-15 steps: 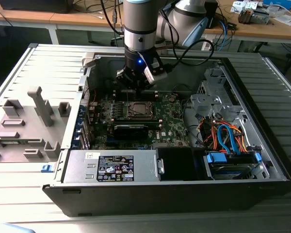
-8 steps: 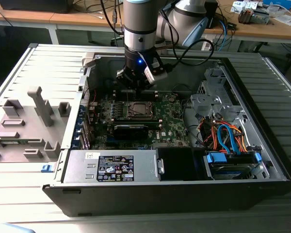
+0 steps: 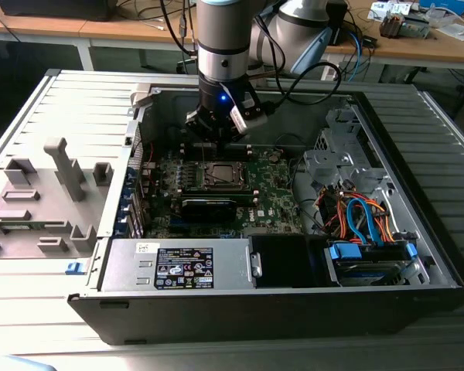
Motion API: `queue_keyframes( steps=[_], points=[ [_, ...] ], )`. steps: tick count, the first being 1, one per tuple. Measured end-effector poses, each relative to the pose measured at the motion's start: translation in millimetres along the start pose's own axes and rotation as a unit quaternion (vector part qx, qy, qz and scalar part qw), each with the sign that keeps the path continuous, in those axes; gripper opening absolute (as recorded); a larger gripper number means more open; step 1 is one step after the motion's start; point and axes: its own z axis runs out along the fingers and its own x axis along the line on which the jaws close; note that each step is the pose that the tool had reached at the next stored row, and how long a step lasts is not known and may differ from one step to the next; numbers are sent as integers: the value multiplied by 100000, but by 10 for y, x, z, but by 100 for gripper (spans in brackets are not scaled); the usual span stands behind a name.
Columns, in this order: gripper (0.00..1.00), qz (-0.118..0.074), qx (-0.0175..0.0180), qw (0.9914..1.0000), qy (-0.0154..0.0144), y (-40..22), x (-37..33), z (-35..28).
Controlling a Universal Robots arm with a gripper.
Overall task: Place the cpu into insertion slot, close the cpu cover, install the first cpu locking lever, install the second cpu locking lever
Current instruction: 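Install the first cpu locking lever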
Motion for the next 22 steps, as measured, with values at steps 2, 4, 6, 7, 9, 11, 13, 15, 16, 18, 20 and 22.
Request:
queue_keyframes(
  steps=[2, 4, 6, 7, 9, 11, 13, 15, 16, 18, 20, 22],
  points=[
    [11, -99, 3, 100000, 4, 0, 0, 0],
    [11, -203, -3, 100000, 6, 0, 0, 0],
    [11, -308, -6, 100000, 7, 0, 0, 0],
    [11, -368, -5, 99999, 8, 0, 0, 0],
    [11, -469, -6, 99999, 14, 0, 0, 0],
    [11, -568, -9, 99998, 14, 0, 0, 0],
    [11, -726, -13, 99997, 17, 0, 0, 0],
    [11, -1112, -20, 99994, 26, 0, 0, 0],
    [11, -1331, -24, 99991, 29, 0, 0, 0],
    [11, -1582, -30, 99987, 36, 0, 0, 0],
    [11, -1652, -30, 99986, 36, 0, 0, 0],
    [11, -1728, -33, 99985, 37, 0, 0, 0]
  ],
)
